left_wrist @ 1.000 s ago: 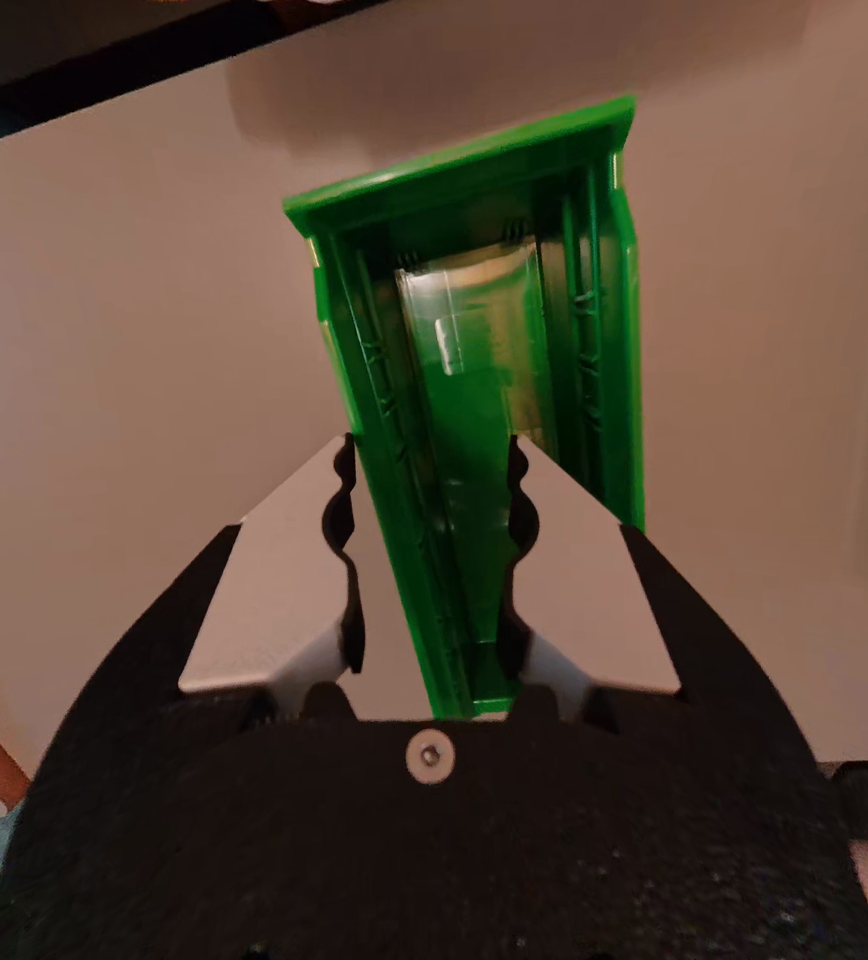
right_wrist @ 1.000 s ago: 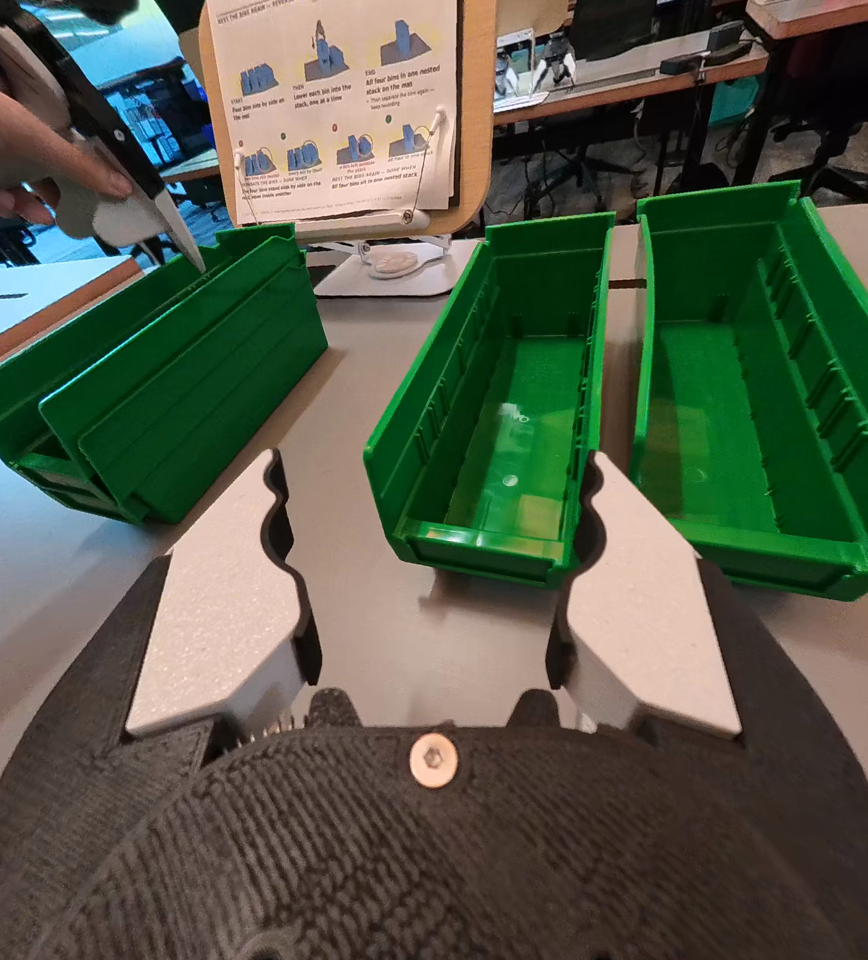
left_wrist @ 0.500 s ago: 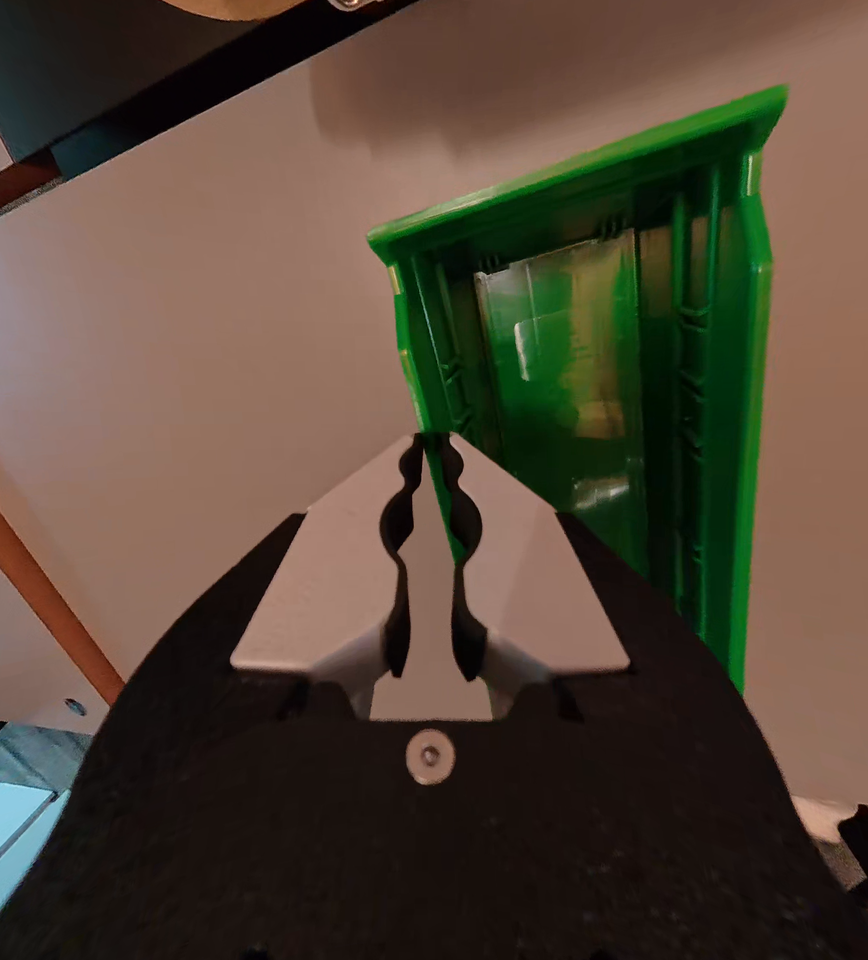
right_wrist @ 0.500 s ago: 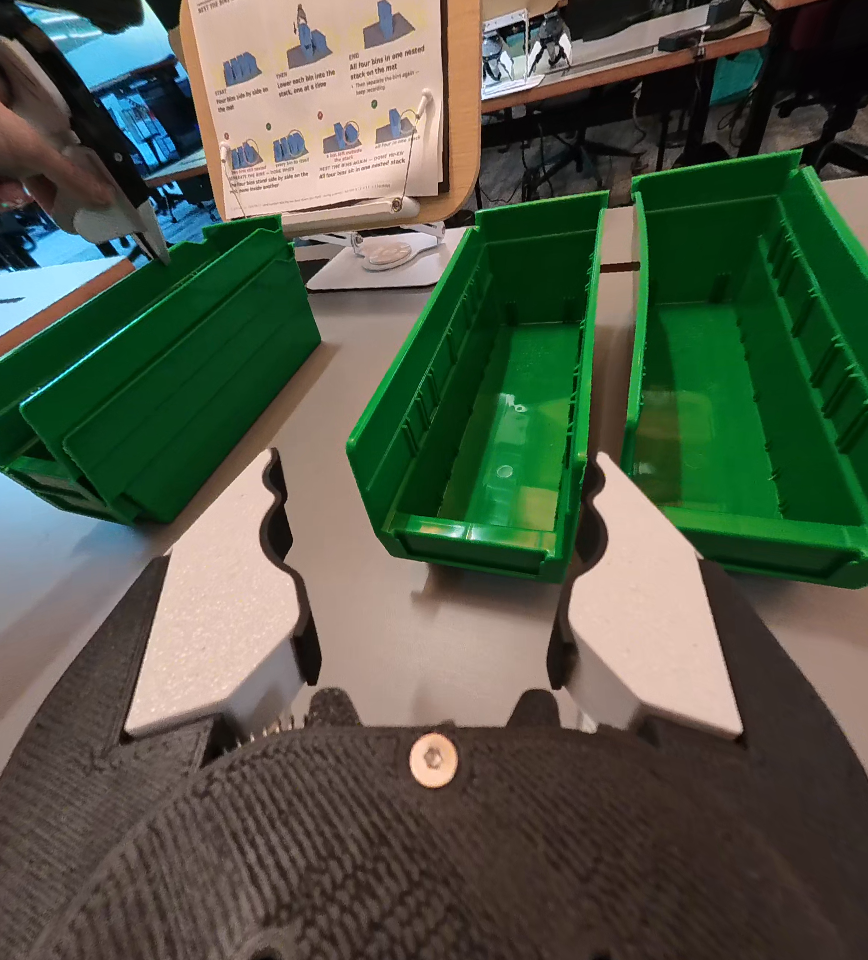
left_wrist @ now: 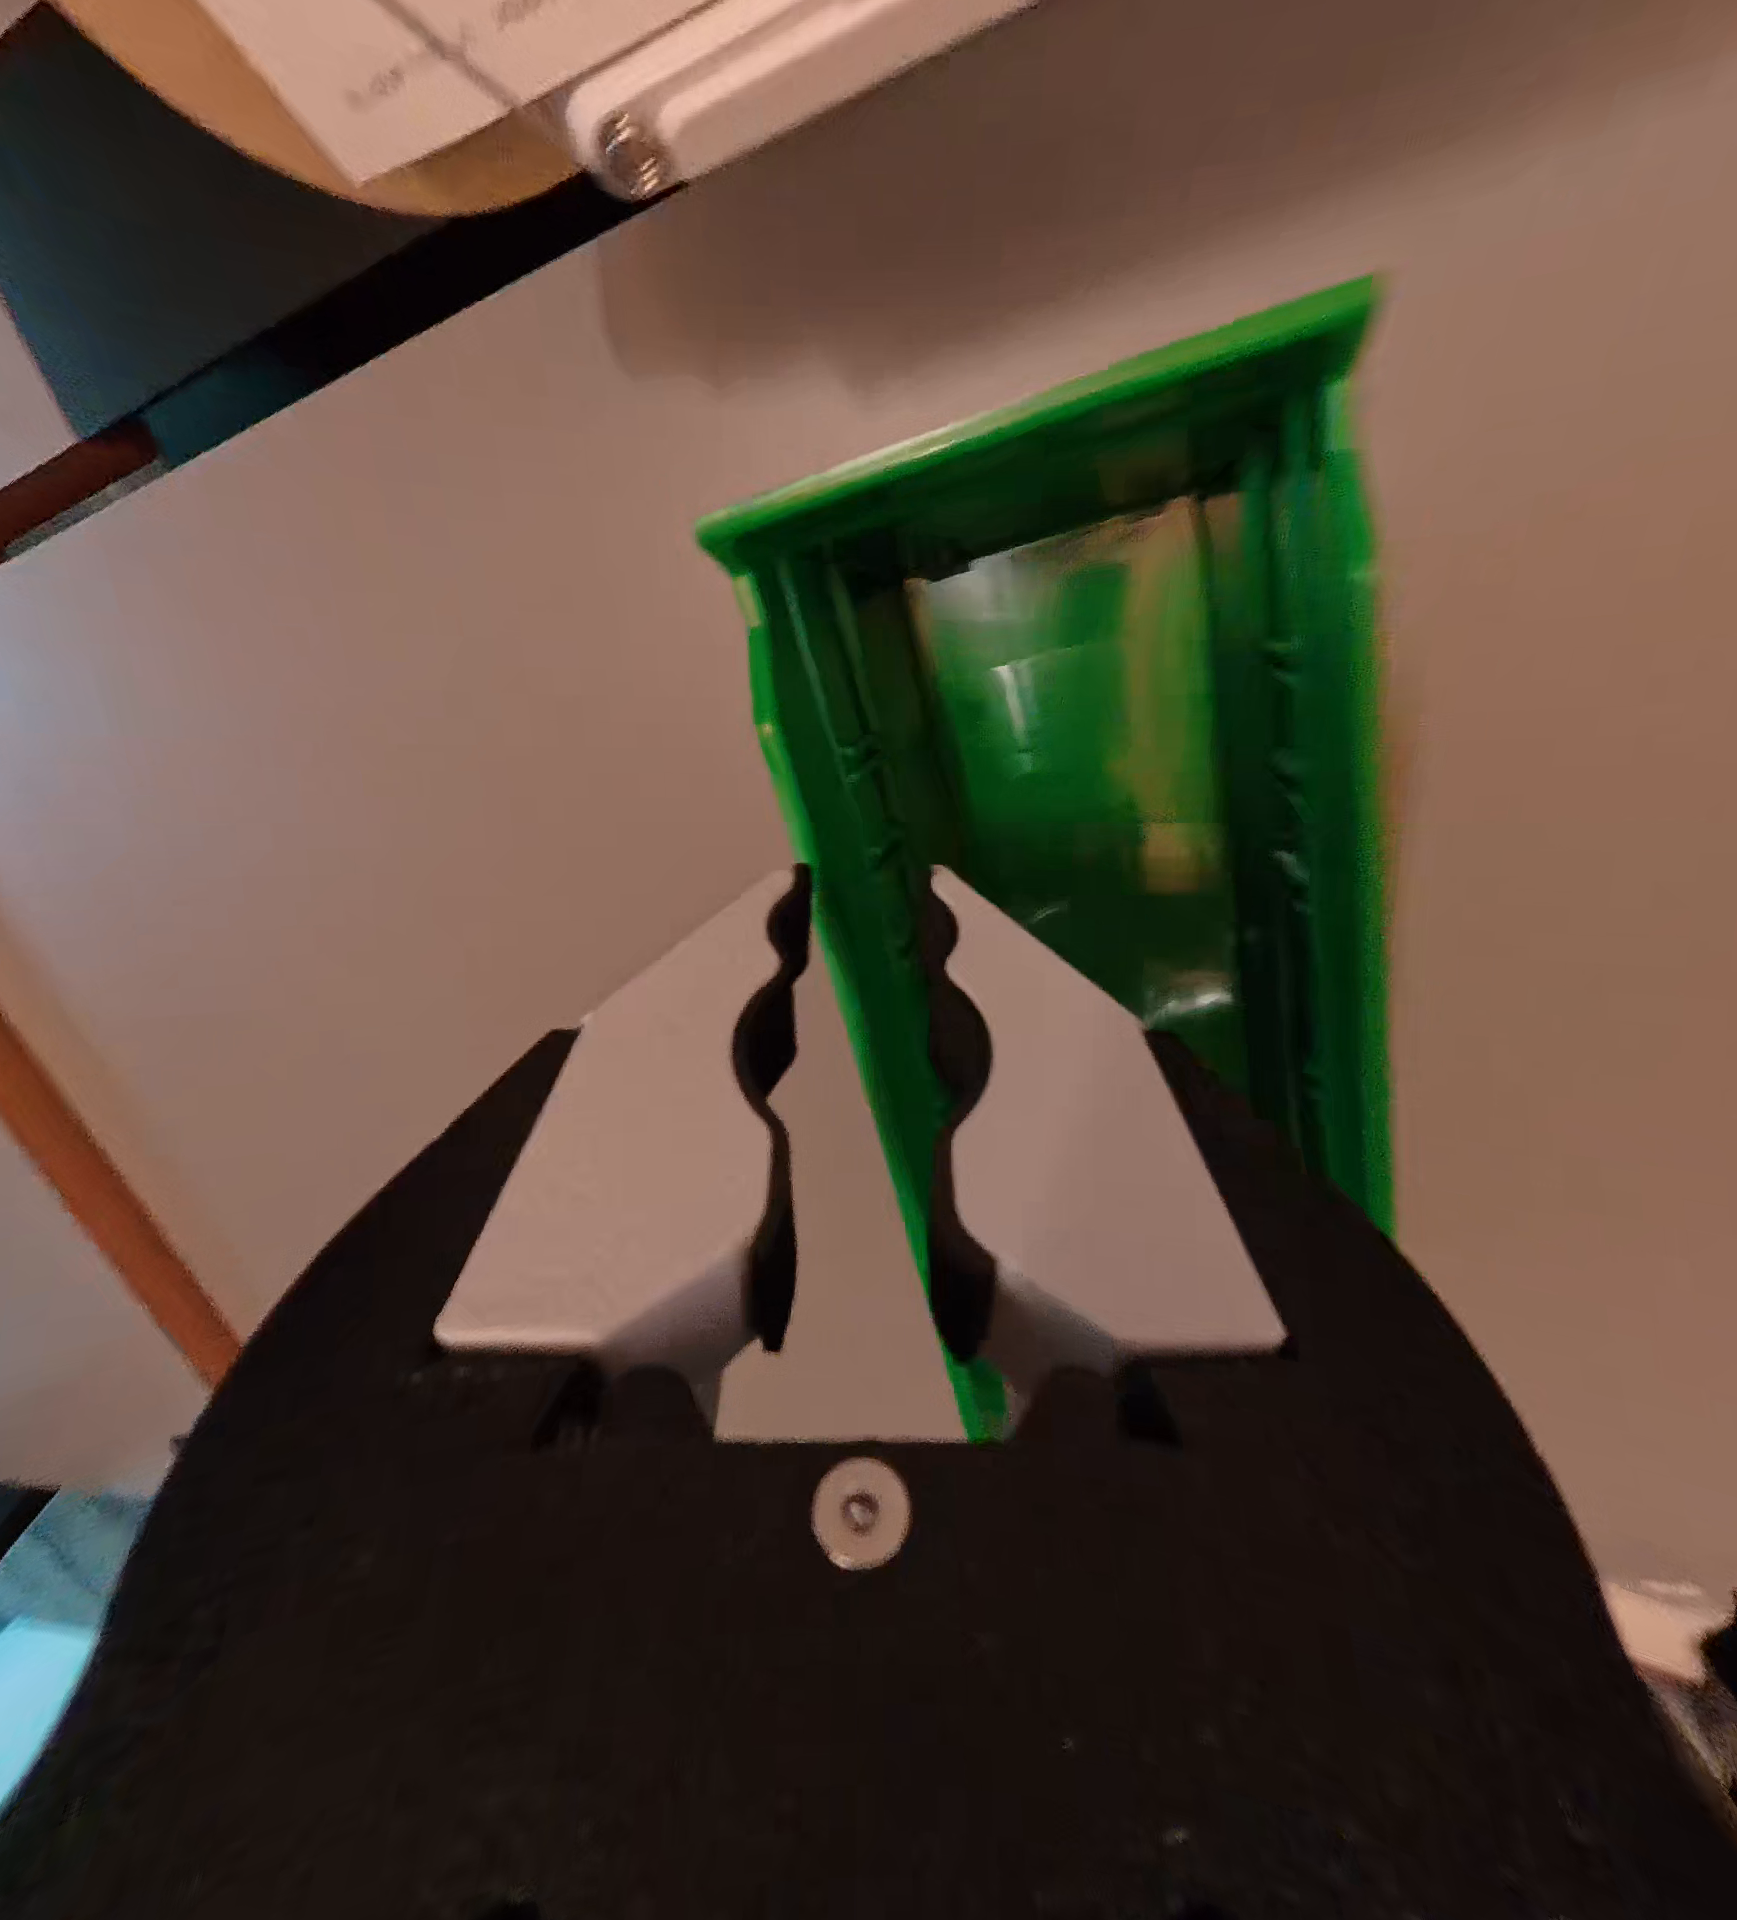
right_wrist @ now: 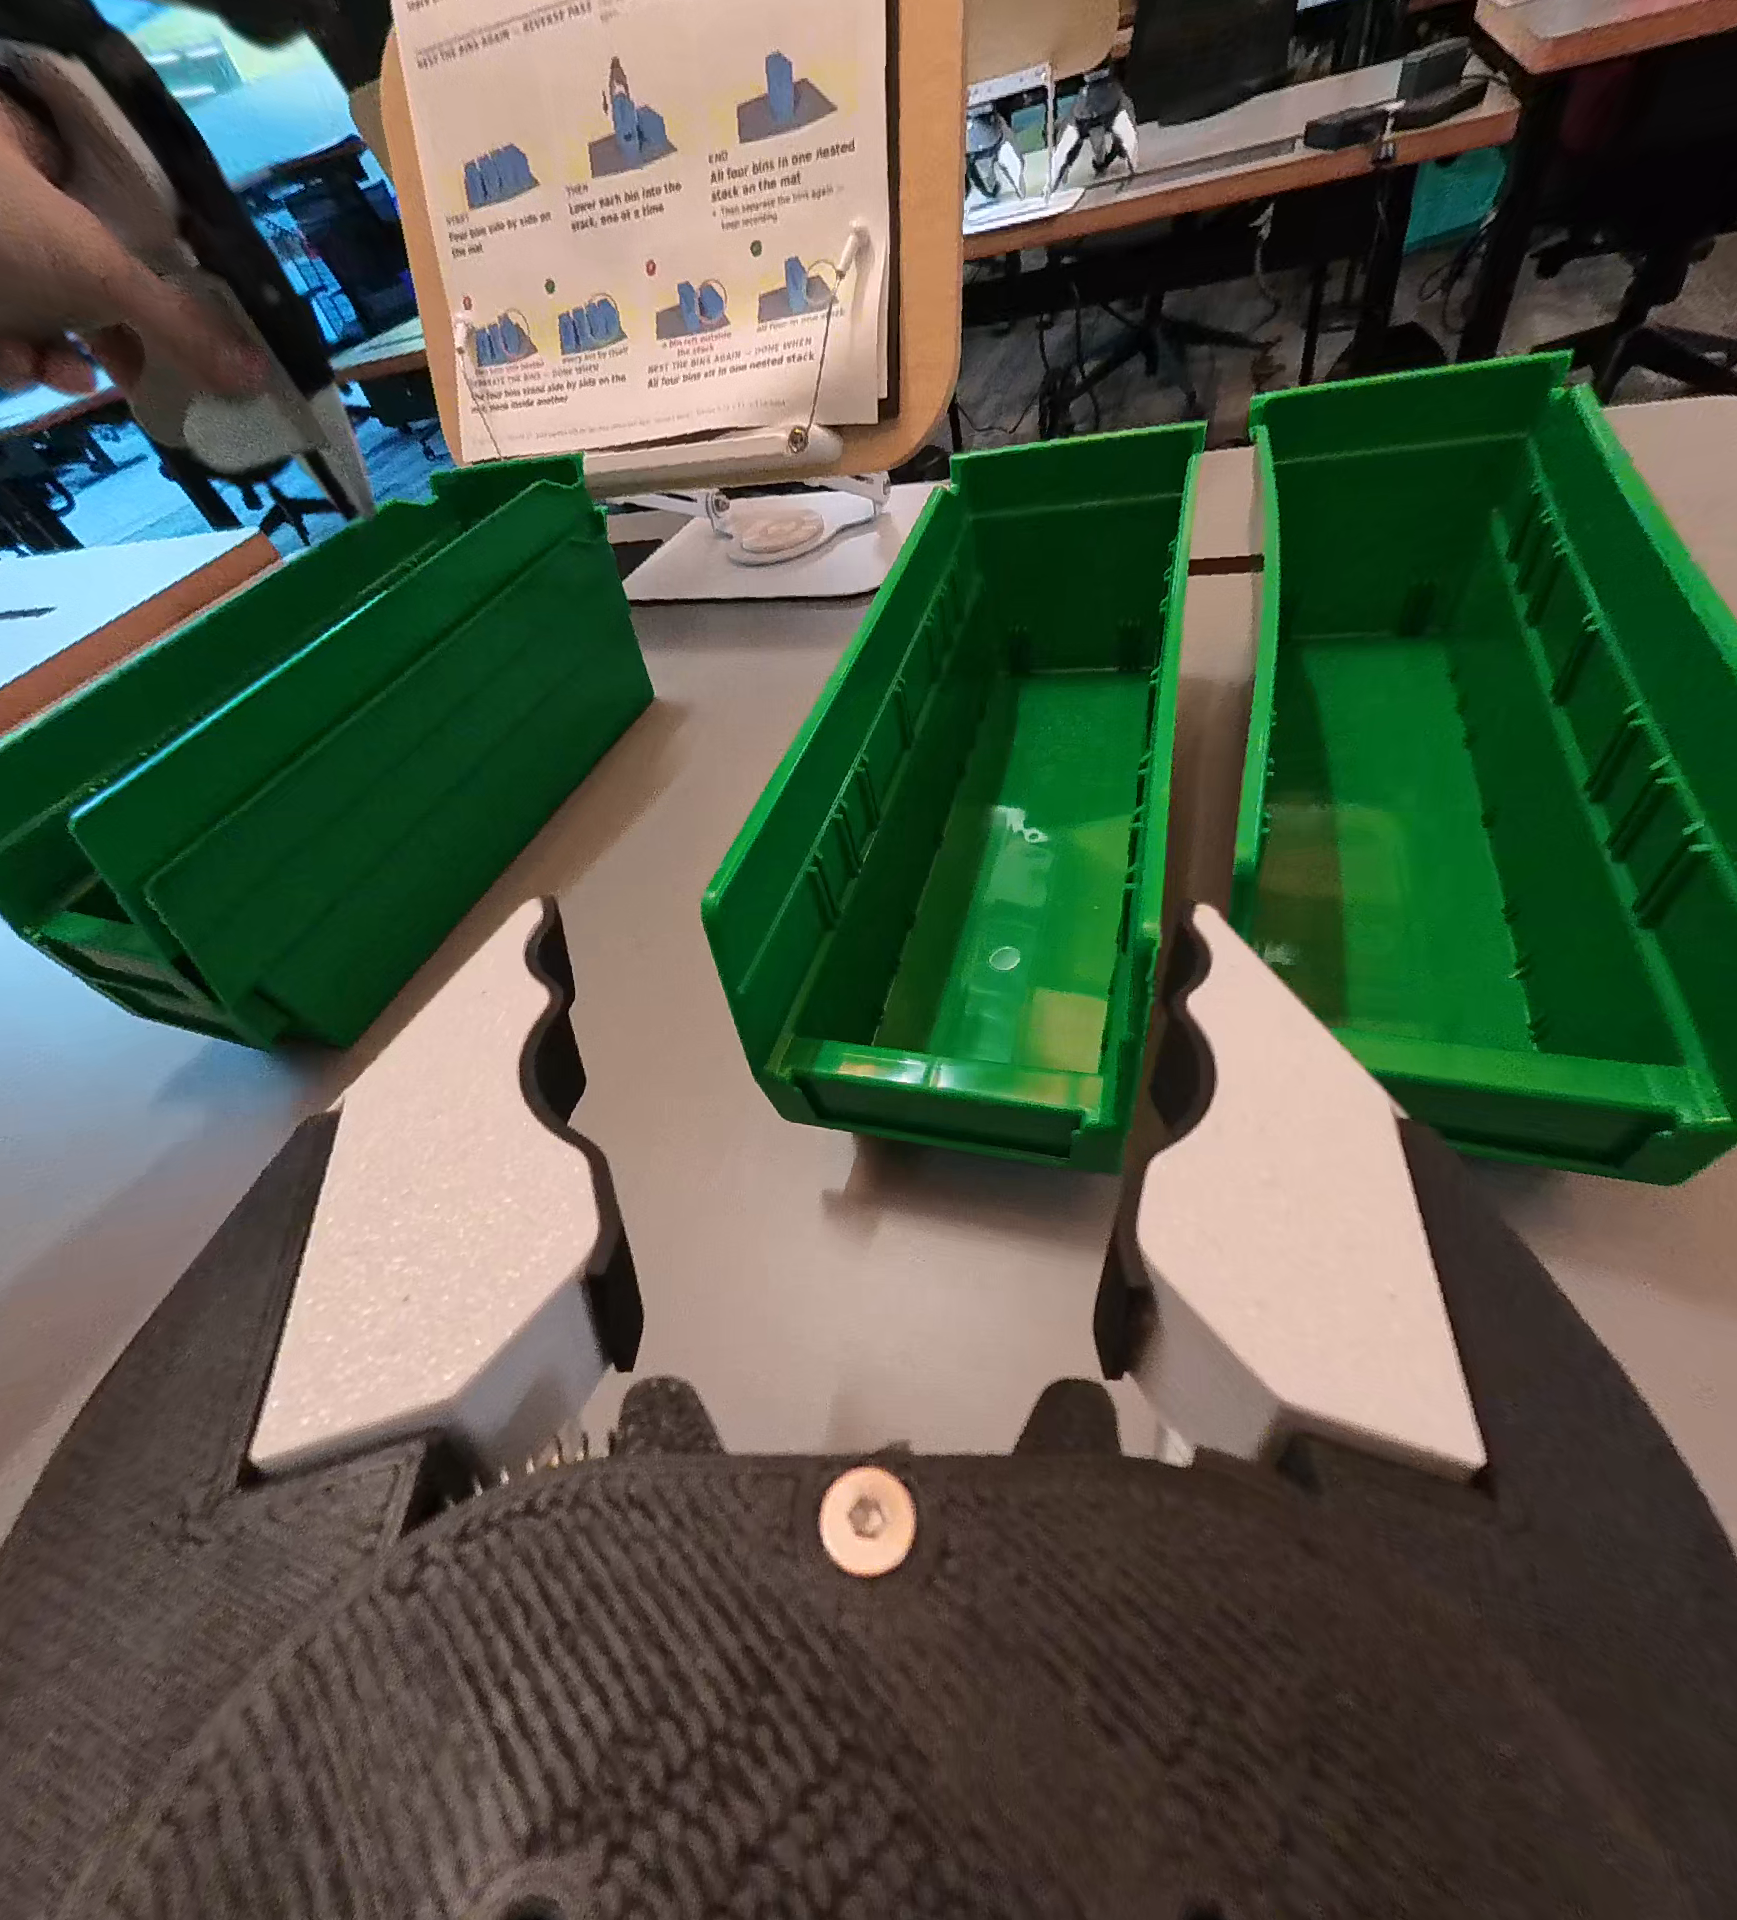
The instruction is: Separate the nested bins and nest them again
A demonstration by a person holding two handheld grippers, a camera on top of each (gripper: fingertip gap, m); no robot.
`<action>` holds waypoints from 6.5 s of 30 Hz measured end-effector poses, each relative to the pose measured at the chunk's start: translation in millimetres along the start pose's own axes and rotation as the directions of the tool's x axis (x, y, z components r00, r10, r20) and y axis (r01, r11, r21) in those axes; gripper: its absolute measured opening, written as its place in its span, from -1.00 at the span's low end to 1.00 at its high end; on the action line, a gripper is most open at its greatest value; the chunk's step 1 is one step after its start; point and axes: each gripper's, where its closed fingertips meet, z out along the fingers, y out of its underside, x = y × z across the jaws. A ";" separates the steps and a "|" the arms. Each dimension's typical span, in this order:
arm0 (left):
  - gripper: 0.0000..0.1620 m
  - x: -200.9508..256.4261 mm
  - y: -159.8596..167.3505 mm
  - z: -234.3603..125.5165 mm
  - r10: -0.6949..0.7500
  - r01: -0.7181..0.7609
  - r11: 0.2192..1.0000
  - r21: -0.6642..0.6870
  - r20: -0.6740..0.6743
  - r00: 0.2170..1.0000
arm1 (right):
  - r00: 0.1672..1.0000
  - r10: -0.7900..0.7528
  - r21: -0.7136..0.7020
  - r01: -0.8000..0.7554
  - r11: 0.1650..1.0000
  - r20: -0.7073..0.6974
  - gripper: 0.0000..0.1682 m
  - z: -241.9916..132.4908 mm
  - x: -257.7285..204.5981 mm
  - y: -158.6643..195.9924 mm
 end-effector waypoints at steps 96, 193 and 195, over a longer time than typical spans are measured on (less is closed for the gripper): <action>0.23 211.0 14.5 -107.1 0.292 0.041 0.795 0.605 -0.442 0.848 | 0.996 -0.011 -0.050 0.006 0.999 -0.092 0.72 11.7 -4.9 -18.4; 0.19 20.1 96.3 -41.1 0.180 0.368 0.519 0.771 -0.520 0.835 | 0.984 0.022 -0.923 -0.171 0.344 -0.174 0.76 163.3 17.3 50.7; 0.19 20.1 96.7 -45.0 0.183 0.371 0.507 0.778 -0.518 0.835 | 0.984 0.027 -0.917 -0.176 0.358 -0.178 0.71 164.1 16.5 49.7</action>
